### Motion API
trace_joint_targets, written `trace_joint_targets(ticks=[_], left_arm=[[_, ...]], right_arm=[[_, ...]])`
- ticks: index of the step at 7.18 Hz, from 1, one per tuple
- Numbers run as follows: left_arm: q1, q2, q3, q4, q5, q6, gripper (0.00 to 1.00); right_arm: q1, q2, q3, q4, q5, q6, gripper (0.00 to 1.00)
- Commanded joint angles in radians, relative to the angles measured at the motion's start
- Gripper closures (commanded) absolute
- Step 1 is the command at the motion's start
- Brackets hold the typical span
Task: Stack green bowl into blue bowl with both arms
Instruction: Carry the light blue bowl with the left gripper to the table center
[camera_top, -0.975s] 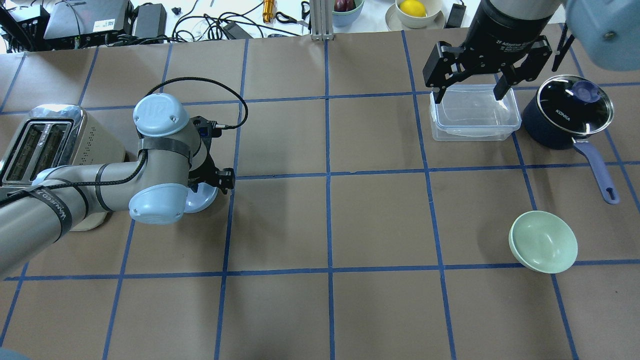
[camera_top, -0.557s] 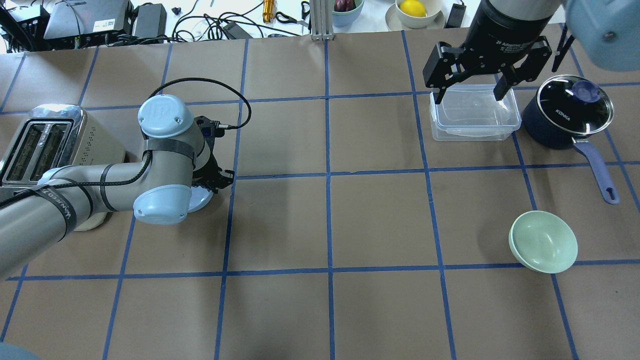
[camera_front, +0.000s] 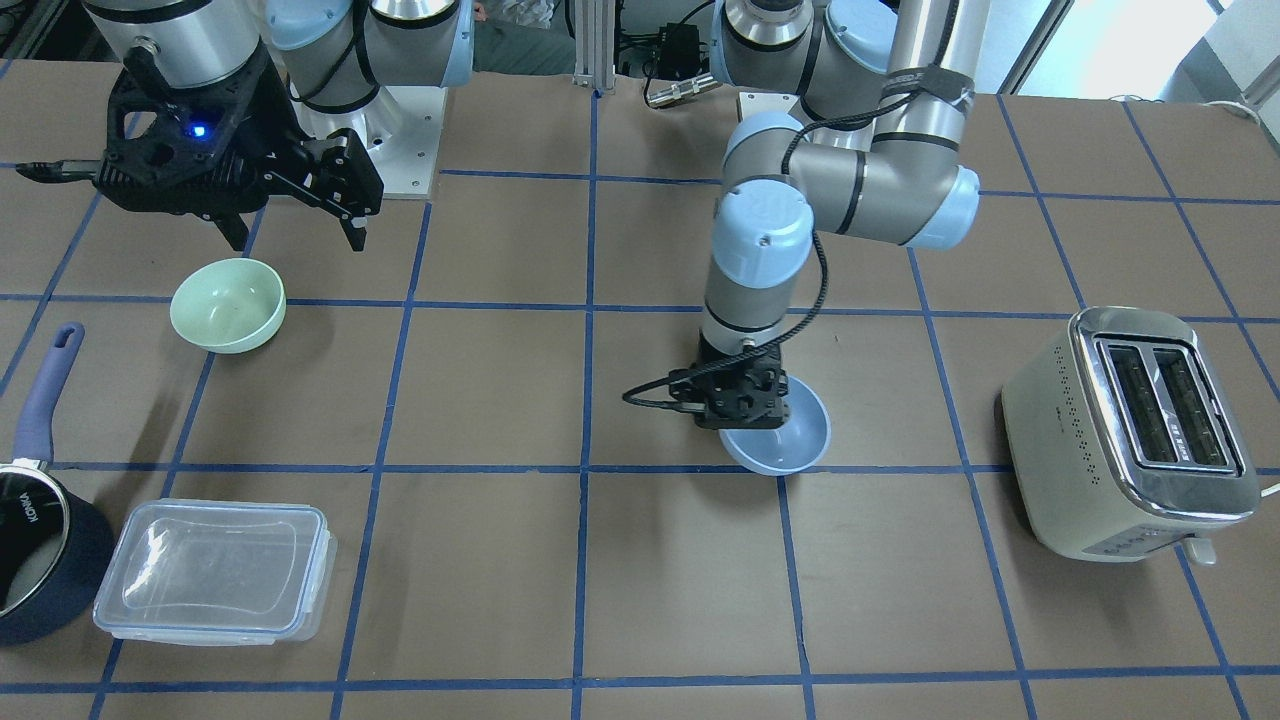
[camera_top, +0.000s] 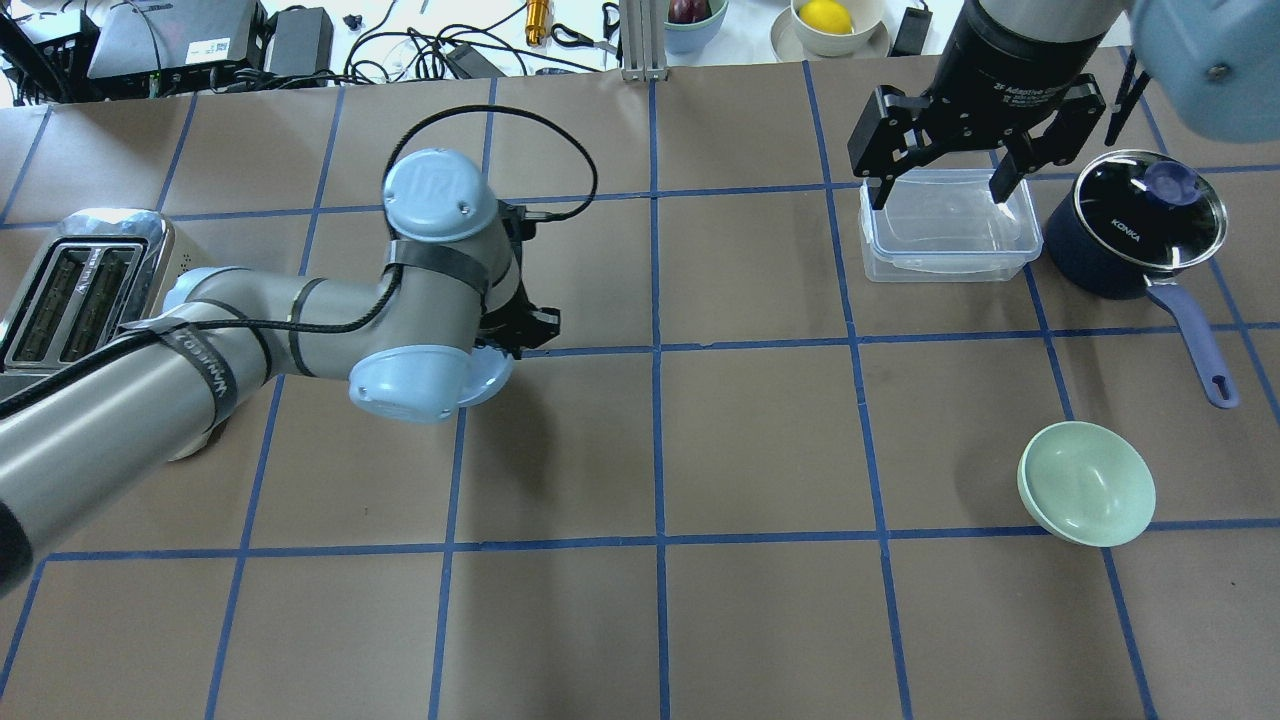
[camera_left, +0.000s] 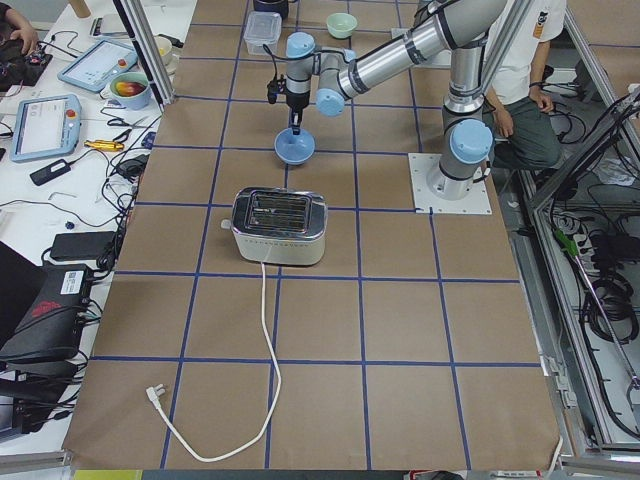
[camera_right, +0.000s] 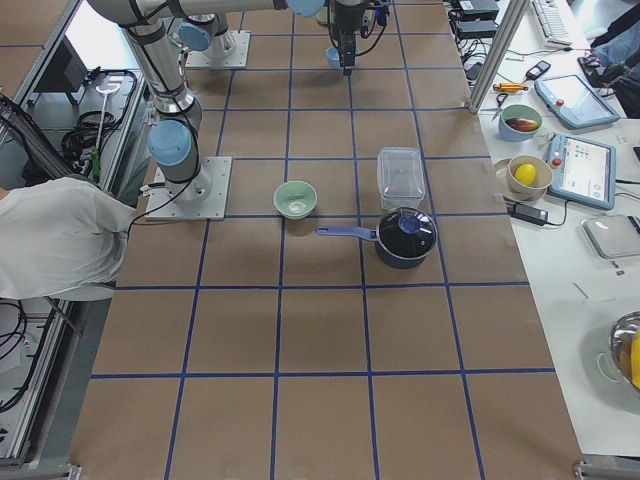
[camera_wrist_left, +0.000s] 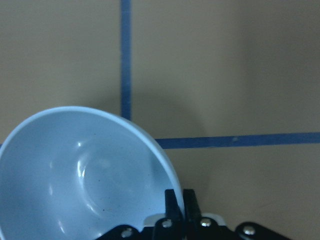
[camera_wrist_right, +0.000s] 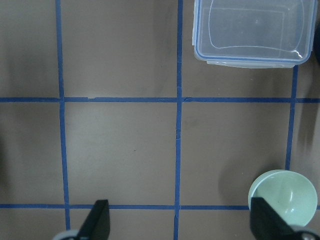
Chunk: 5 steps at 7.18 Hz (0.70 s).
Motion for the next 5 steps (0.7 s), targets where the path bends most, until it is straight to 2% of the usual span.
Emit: trace_joint_targets(ticks=[1,2,4,5], left_arm=[[-0.184,-0.076,0.117,-0.005,-0.001,-0.188,0.85],[-0.212,-0.099,0.167,-0.015,-0.001,-0.248,0.85],[-0.226,-0.145,0.182,-0.002,-0.005,-0.266,0.82],[-0.235,-0.150,0.186,-0.004,-0.007,-0.284,0.64]], right_arm=[[-0.003,0.003,0.000,0.003,-0.001,0.000,0.00],[-0.004,0.003,0.000,0.003,-0.001,-0.001,0.00],[-0.021,0.006,0.002,0.009,-0.011,-0.020,0.00],[-0.024,0.006,0.002,0.011,-0.013,-0.021,0.00]])
